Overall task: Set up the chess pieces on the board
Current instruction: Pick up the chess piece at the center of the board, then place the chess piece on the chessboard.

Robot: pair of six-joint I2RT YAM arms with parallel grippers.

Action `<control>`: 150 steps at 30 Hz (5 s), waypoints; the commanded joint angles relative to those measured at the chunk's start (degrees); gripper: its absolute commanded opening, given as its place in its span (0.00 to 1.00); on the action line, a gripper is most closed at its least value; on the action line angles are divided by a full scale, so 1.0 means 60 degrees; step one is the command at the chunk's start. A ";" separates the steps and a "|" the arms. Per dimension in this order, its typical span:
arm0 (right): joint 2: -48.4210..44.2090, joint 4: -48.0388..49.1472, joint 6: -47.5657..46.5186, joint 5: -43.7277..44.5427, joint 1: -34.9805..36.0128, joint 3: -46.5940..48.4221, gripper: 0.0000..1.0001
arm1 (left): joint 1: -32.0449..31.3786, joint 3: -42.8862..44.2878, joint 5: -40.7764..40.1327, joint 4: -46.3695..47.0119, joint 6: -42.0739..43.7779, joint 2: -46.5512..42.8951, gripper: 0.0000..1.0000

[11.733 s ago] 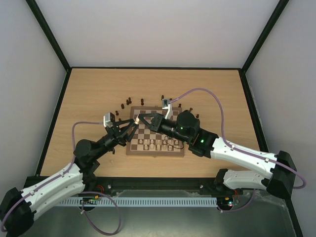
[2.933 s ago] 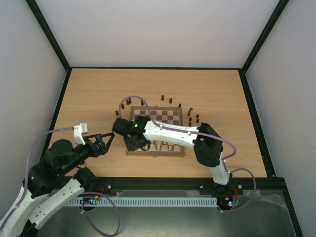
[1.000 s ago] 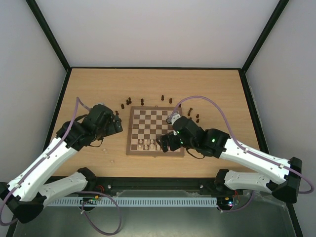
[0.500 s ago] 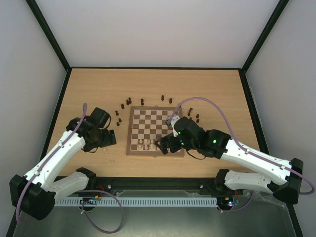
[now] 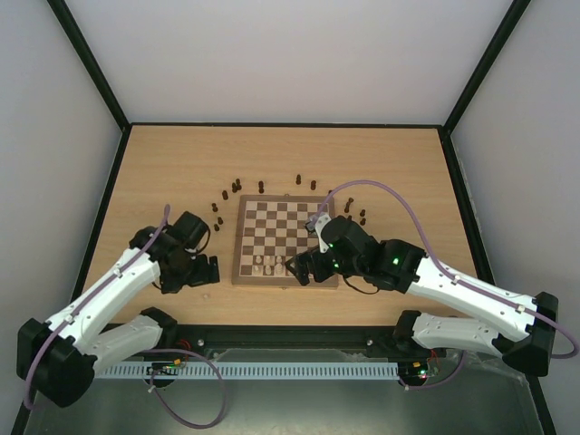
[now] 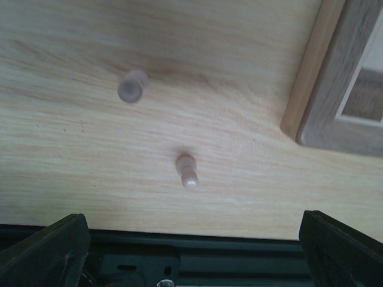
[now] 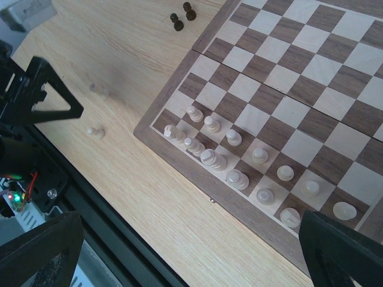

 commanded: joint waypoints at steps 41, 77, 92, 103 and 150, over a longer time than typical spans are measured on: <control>-0.1218 0.0074 0.0027 -0.0454 -0.0055 -0.0857 0.98 | -0.1685 -0.1497 -0.0668 0.1784 -0.2048 0.1681 0.34; -0.1343 0.0062 0.0043 -0.0281 -0.0044 -0.0920 0.97 | -0.2031 0.1844 -0.1138 -0.0259 -0.0789 0.2748 0.04; -0.1254 -0.0015 0.0178 0.0491 -0.0052 -0.0916 0.97 | -0.2028 0.3450 -0.0836 0.1036 0.0933 0.5352 0.04; -0.1232 -0.0028 0.0177 0.0547 -0.0053 -0.0915 0.97 | -0.2405 0.3662 -0.0494 0.1567 0.0929 0.5957 0.04; -0.1298 0.0040 0.0133 0.0240 -0.0048 -0.0942 0.97 | -0.2570 0.3644 -0.0741 0.1693 0.0852 0.6402 0.19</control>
